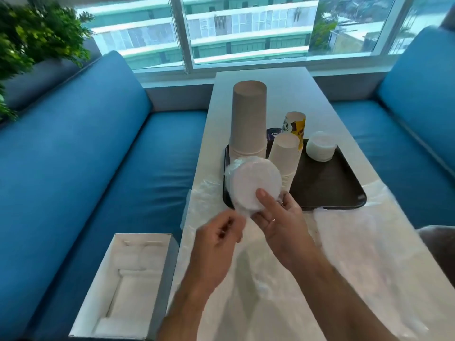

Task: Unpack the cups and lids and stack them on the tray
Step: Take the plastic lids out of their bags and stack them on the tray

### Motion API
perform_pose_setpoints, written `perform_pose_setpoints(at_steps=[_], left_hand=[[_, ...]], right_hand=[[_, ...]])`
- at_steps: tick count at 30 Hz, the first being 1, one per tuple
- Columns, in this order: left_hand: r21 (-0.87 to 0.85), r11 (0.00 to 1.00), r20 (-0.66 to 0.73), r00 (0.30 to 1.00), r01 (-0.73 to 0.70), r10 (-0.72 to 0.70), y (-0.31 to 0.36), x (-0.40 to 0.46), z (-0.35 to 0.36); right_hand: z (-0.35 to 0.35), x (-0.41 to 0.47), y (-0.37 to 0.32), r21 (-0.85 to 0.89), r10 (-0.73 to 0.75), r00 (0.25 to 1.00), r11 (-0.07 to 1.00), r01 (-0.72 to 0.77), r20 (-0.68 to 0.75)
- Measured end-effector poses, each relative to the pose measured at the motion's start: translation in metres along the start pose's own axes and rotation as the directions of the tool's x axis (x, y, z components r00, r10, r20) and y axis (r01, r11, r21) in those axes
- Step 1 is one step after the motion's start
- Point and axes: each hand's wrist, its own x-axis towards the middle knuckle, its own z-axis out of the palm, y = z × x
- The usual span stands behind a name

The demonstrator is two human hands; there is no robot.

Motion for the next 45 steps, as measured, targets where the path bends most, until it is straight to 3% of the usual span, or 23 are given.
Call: perform_pose_setpoints(at_steps=[3, 5, 8, 11, 14, 17, 20, 22, 25, 28, 31, 35, 37, 40, 43, 45], left_hand=[[0.102, 0.993, 0.151, 0.988, -0.059, 0.044, 0.003, -0.006, 0.023], [0.077, 0.997, 0.154, 0.988, -0.021, 0.009, 0.002, -0.002, 0.026], [-0.226, 0.949, 0.091, 0.975, 0.219, -0.203, 0.004, 0.006, 0.021], [-0.522, 0.775, 0.144, 0.932, 0.356, -0.332, 0.008, 0.018, 0.021], [-0.634, 0.69, 0.12, 0.926, 0.349, -0.358, 0.018, 0.027, 0.027], [-0.685, 0.675, 0.014, 0.931, 0.274, -0.365, 0.023, 0.029, 0.036], [-0.737, 0.643, -0.06, 0.927, 0.209, -0.37, 0.021, 0.03, 0.038], [-0.737, 0.644, -0.094, 0.912, 0.206, -0.399, 0.02, 0.031, 0.039], [-0.77, 0.604, -0.113, 0.887, 0.206, -0.447, 0.018, 0.03, 0.04], [-0.863, 0.468, -0.062, 0.881, 0.189, -0.47, 0.018, 0.032, 0.037], [-0.908, 0.377, -0.033, 0.867, 0.182, -0.497, 0.017, 0.032, 0.032], [-0.898, 0.399, -0.048, 0.859, 0.187, -0.51, 0.014, 0.029, 0.039], [-0.891, 0.425, -0.089, 0.855, 0.161, -0.51, 0.014, 0.029, 0.042], [-0.899, 0.422, -0.126, 0.854, 0.117, -0.506, 0.014, 0.032, 0.044], [-0.885, 0.442, -0.107, 0.857, 0.15, -0.504, 0.017, 0.031, 0.051], [-0.864, 0.472, -0.108, 0.852, 0.174, -0.513, 0.019, 0.03, 0.056]], right_hand=[[-0.003, -0.001, -0.013, -0.003, 0.085, 0.996, 0.996, -0.085, 0.027], [-0.01, 0.0, -0.019, -0.011, 0.107, 0.993, 0.994, -0.107, 0.05], [-0.024, 0.003, -0.027, 0.009, 0.136, 0.986, 0.991, -0.137, 0.094], [-0.032, 0.001, -0.032, -0.071, 0.192, 0.966, 0.981, -0.182, 0.172], [-0.032, -0.004, -0.033, -0.237, 0.179, 0.949, 0.964, -0.117, 0.258], [-0.032, -0.007, -0.034, -0.396, 0.111, 0.968, 0.918, -0.014, 0.224], [-0.034, -0.01, -0.036, -0.647, 0.033, 0.992, 0.761, 0.051, 0.118], [-0.037, -0.011, -0.035, -0.725, -0.017, 0.985, 0.674, 0.139, 0.174], [-0.045, -0.01, -0.034, -0.705, -0.058, 0.945, 0.651, 0.281, 0.323], [-0.058, -0.008, -0.036, -0.781, 0.016, 0.901, 0.506, 0.367, 0.433], [-0.075, -0.003, -0.045, -0.861, 0.119, 0.889, 0.334, 0.384, 0.443], [-0.086, 0.001, -0.06, -0.903, 0.113, 0.914, 0.241, 0.356, 0.39], [-0.084, -0.001, -0.059, -0.905, -0.065, 0.936, 0.238, 0.352, 0.347], [-0.072, -0.017, -0.053, -0.892, -0.338, 0.86, 0.106, 0.439, 0.383], [-0.048, -0.031, -0.038, -0.883, -0.205, 0.859, -0.078, 0.463, 0.468], [-0.039, -0.03, -0.025, -0.859, -0.229, 0.828, -0.128, 0.496, 0.512]])
